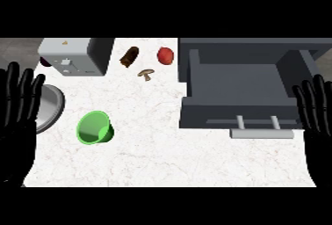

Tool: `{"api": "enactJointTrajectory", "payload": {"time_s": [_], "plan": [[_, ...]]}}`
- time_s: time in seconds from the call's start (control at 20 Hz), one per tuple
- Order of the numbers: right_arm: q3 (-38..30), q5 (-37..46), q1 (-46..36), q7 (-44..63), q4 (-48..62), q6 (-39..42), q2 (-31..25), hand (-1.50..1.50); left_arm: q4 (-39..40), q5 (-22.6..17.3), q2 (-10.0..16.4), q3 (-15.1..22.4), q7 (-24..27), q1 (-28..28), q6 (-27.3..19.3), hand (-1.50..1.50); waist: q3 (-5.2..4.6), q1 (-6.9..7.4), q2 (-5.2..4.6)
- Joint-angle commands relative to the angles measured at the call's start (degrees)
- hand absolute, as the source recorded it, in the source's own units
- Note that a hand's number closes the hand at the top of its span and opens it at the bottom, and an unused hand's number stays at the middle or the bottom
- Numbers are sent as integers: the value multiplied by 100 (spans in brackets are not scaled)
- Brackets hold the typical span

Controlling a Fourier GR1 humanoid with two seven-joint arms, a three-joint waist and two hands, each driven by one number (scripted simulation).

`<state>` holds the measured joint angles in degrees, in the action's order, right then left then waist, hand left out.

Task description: Pick up the cup, place it into the drawer and close the drawer

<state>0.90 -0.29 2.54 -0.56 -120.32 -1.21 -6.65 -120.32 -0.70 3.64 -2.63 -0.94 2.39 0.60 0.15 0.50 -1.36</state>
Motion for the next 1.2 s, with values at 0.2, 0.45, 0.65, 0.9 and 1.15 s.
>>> {"api": "enactJointTrajectory", "payload": {"time_s": [0.2, 0.45, 0.65, 0.9, 1.15], "plan": [[-125, -163, -650, 419, 150, 126, -69, -150, 308, -517, 249, 69, 270, 82, 741, -150, -17, -46, 137], [255, -615, -229, 819, -262, 369, 83, -150, 1100, -1434, -5, -26, 79, 75, 979, -150, -18, -85, 137], [72, -546, -708, 415, 633, 451, 144, -150, 1024, -1618, 113, -222, -180, 256, 954, -150, -16, -46, 134], [-93, -754, -333, 735, -3, 550, 106, -150, 843, -1553, -47, -5, -144, 82, 921, -150, -15, -55, 140], [12, -624, -91, 481, 77, 674, 180, -150, 1034, -1313, -60, 25, -81, 180, 799, -150, -15, -59, 140]]}}
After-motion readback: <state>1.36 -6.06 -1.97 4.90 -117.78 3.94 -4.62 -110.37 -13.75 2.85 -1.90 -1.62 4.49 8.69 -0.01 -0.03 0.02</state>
